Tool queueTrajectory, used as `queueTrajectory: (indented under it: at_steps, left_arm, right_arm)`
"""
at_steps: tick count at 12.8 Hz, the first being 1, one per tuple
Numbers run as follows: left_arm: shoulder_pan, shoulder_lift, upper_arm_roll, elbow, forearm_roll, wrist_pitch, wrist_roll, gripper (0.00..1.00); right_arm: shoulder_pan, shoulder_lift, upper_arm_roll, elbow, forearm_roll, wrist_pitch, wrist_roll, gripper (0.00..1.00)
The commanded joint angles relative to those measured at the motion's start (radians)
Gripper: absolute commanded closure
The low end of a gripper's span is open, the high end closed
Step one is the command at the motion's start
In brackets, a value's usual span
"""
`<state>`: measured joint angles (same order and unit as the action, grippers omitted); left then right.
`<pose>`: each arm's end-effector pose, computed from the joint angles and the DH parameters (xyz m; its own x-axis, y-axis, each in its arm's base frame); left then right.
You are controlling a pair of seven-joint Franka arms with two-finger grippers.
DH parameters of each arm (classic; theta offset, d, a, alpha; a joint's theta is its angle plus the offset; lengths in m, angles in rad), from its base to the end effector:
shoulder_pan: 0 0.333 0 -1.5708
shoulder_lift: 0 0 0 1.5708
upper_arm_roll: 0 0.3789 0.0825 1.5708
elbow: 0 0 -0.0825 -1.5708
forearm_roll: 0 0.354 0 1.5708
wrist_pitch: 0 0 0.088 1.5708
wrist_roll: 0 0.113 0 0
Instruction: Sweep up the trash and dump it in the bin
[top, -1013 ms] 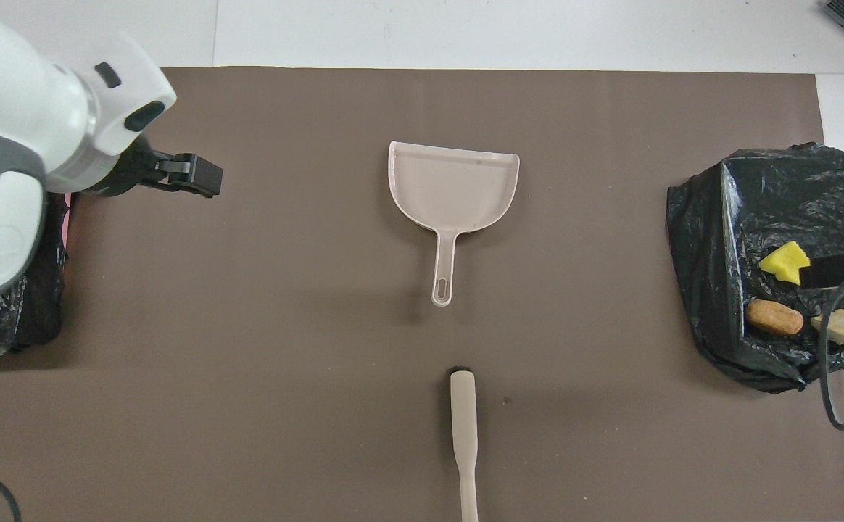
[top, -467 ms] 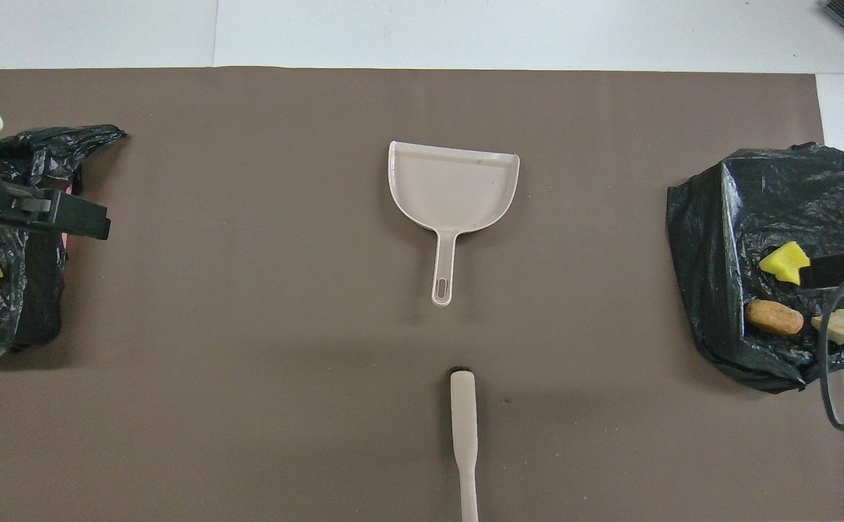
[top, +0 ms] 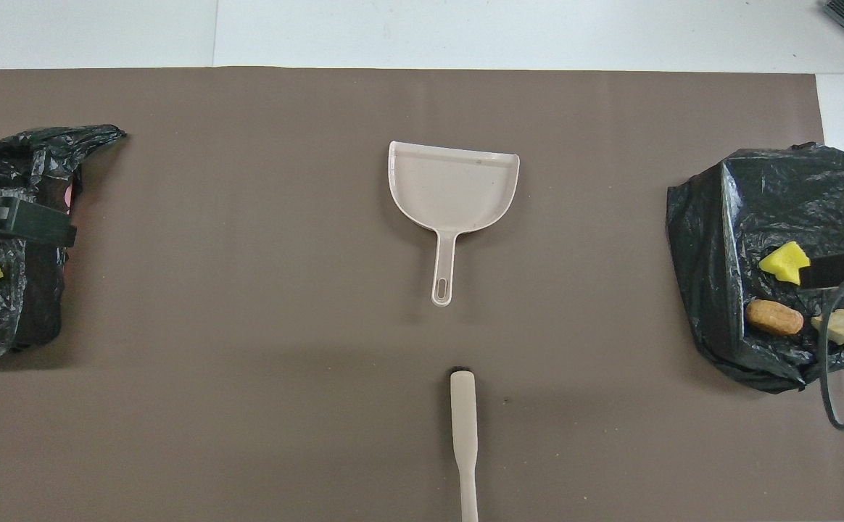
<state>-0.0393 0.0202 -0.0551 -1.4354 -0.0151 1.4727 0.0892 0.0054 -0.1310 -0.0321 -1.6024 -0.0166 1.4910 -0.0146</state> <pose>0.5198 -0.0506 0.7214 0.9828 -0.1840 0.0185 -0.1842 -0.9828 0.0145 0.4663 -0.0160 0.7254 0.9997 -0.0132 0.0194 -0.0135 -0.9998 0.0126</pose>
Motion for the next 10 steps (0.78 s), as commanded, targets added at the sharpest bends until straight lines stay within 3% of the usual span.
queueTrajectory:
  at_steps: [1, 7, 10]
  left_arm:
    - [0.012, -0.045, 0.005, -0.054, -0.016, -0.006, 0.031, 0.0]
    - [-0.126, -0.078, 0.15, -0.089, -0.014, -0.02, 0.027, 0.0]
    - [-0.117, -0.077, 0.152, -0.092, -0.013, -0.02, 0.029, 0.0]
  right_arm:
    - [-0.012, -0.01, 0.006, -0.01, 0.004, 0.008, 0.001, 0.0]
    - [-0.012, -0.01, 0.006, -0.01, 0.004, 0.008, 0.001, 0.0]
    - [-0.012, -0.01, 0.006, -0.01, 0.004, 0.008, 0.001, 0.0]
